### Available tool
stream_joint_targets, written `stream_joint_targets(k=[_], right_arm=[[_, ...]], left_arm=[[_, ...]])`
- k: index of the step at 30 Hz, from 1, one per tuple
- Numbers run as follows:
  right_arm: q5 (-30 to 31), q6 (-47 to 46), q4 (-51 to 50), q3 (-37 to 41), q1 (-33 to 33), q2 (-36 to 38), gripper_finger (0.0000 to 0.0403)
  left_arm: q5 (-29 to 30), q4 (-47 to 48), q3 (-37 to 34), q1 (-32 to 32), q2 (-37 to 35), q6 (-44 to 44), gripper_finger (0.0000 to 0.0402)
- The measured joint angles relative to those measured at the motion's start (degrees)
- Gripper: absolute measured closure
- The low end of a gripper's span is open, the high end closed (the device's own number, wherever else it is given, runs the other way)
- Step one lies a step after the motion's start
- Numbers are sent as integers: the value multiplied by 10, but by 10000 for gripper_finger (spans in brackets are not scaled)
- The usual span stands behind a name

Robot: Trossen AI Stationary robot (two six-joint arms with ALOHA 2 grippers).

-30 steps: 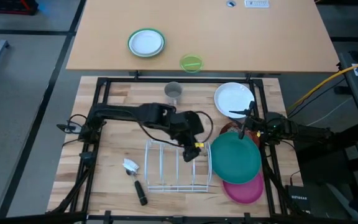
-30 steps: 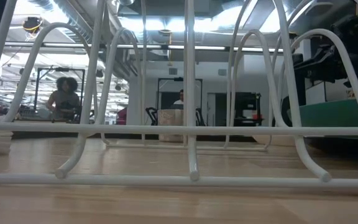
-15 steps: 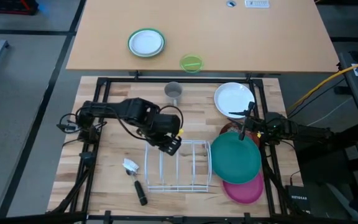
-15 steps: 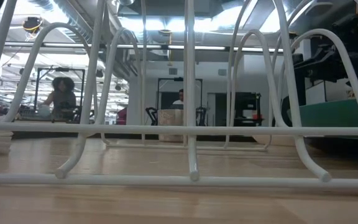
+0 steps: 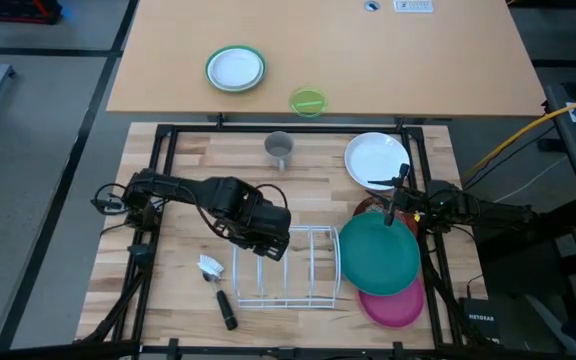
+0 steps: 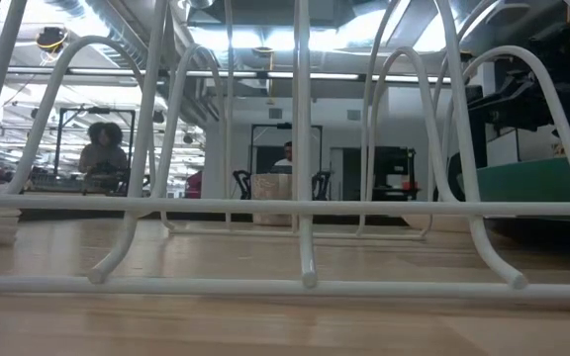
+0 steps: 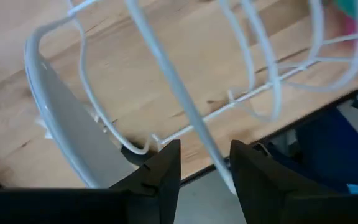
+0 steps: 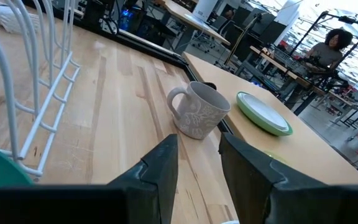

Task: Sort dishes
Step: Move the dish rack to the center of the table

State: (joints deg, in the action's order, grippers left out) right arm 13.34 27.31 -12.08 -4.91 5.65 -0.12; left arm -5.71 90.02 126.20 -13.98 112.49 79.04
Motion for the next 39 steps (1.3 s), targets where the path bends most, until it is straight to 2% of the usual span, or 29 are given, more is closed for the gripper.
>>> stream_joint_targets(k=[6, 9, 12, 17, 19, 29, 39], right_arm=[[0, 0, 0, 0, 0, 0, 276], [0, 0, 0, 0, 0, 0, 276], [0, 0, 0, 0, 0, 0, 276], [0, 0, -1, 0, 0, 0, 276], [0, 0, -1, 0, 0, 0, 276], [0, 0, -1, 0, 0, 0, 276], [-3, 0, 0, 0, 0, 0, 276]], left_arm=[[6, -4, -35, 0, 0, 3, 274], [45, -2, -46, 0, 0, 2, 282], [72, 0, -49, 1, 0, 12, 311], [106, 1, -49, 4, 0, 44, 381], [128, 0, -49, 5, 0, 47, 396], [191, 1, -50, 28, 0, 43, 400], [225, 0, -50, 99, 0, -47, 400]])
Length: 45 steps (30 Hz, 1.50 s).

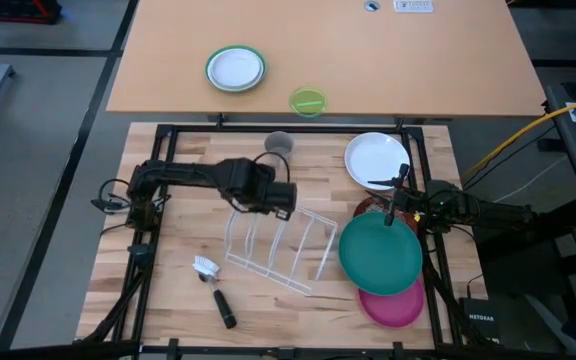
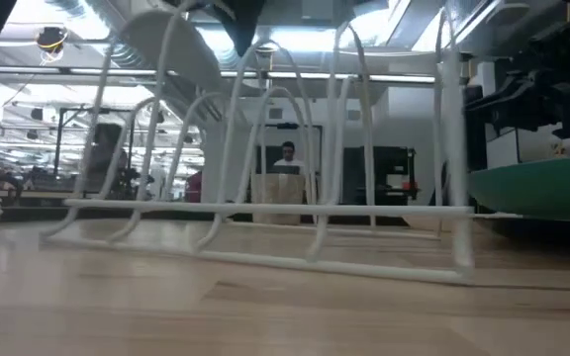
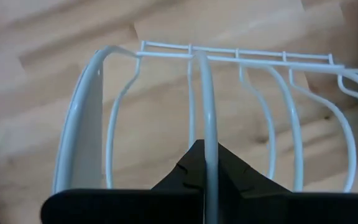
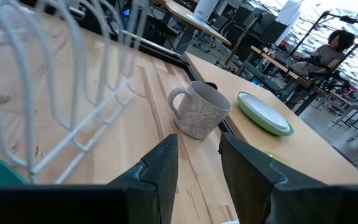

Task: Sort dishes
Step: Move the dish rack to the center of the table, then put the blue plate into the dish rack

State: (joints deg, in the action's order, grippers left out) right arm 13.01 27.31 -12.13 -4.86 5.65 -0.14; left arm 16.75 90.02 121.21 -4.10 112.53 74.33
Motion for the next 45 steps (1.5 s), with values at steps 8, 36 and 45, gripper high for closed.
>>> stream_joint_targets(k=[8, 36, 45], right_arm=[[-4, 0, -1, 0, 0, 0, 276], [-36, 0, -2, 0, 0, 0, 276], [-36, 0, -1, 0, 0, 0, 276]], left_arm=[[19, 0, 0, 83, 0, -67, 401], [-94, 0, 1, 161, -1, -225, 325], [-100, -5, 2, 172, -11, -225, 273]])
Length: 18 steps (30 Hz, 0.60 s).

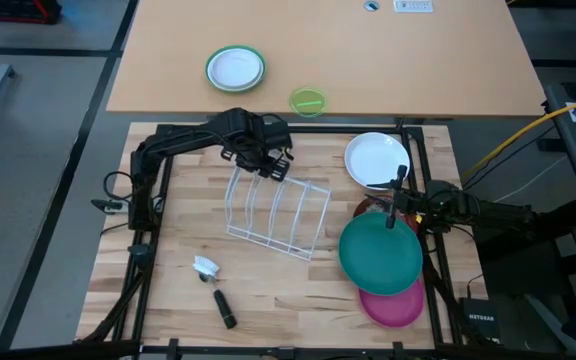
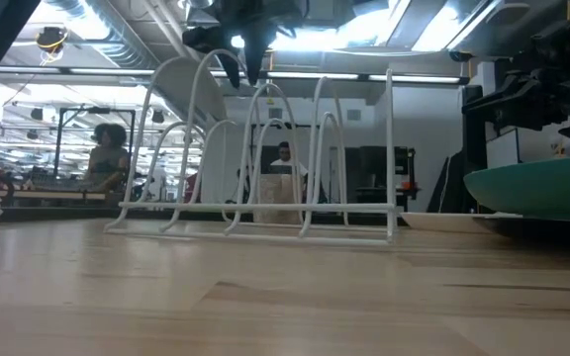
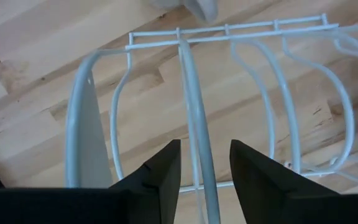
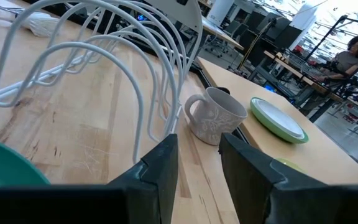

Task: Sort dishes
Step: Put the blue plate into the dish rack

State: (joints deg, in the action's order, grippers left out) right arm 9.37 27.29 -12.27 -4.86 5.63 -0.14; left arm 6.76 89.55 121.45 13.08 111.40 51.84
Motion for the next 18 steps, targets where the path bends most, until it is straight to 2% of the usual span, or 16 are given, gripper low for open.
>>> stream_joint_targets(k=[7, 10, 13, 18], right_arm=[[0, 0, 0, 0, 0, 0, 276], [0, 0, 0, 0, 0, 0, 276], [0, 0, 0, 0, 0, 0, 276], [0, 0, -1, 0, 0, 0, 276]], left_arm=[[0, -8, 1, 1, -32, 7, 276], [0, -39, 1, -7, -49, 19, 275], [0, -106, 1, -27, -57, 30, 274], [0, -275, -4, -86, -49, 16, 274]])
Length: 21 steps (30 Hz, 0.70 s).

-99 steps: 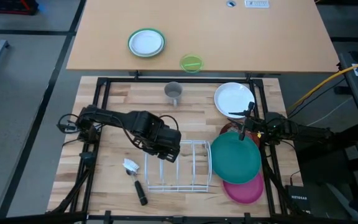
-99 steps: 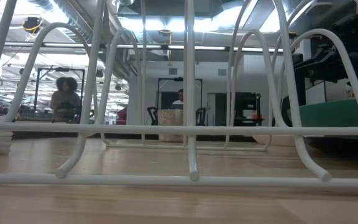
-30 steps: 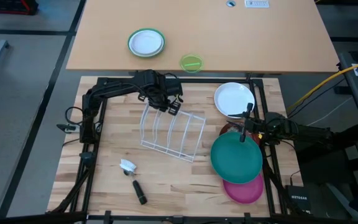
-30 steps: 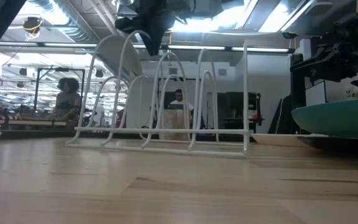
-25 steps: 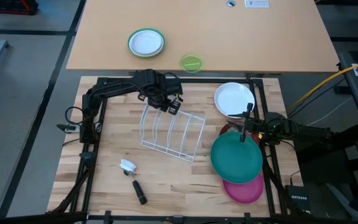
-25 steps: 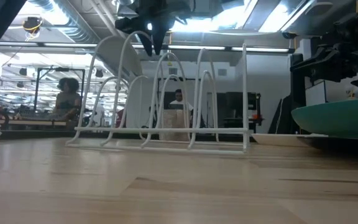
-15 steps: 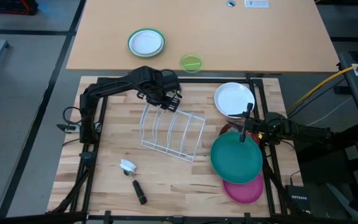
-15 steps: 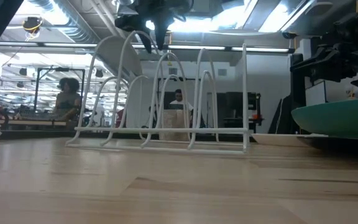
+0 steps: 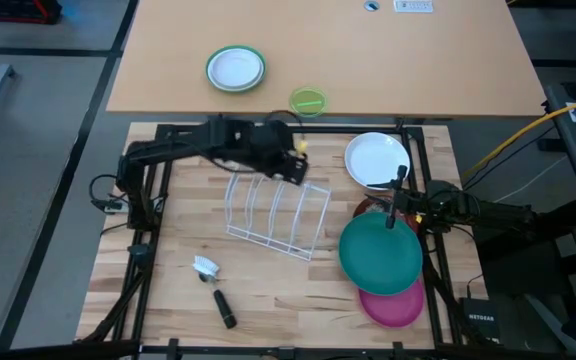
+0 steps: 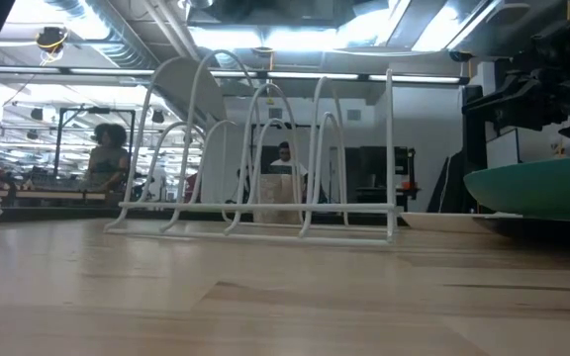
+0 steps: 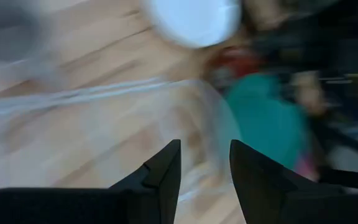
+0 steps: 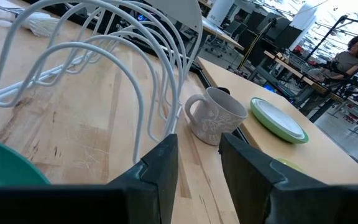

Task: Sort dishes
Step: Put the blue plate into the dish rack

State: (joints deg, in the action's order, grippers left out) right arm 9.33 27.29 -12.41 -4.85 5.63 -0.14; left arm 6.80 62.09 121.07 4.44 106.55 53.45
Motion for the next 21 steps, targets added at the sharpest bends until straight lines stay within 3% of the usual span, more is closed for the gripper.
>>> stream_joint_targets(k=[12, 21], right_arm=[[0, 0, -1, 0, 0, 0, 276], [-2, -19, -1, 0, 0, 0, 276]], left_arm=[[0, -419, -67, -163, 113, -25, 274], [6, -632, -67, -252, 255, 105, 274]])
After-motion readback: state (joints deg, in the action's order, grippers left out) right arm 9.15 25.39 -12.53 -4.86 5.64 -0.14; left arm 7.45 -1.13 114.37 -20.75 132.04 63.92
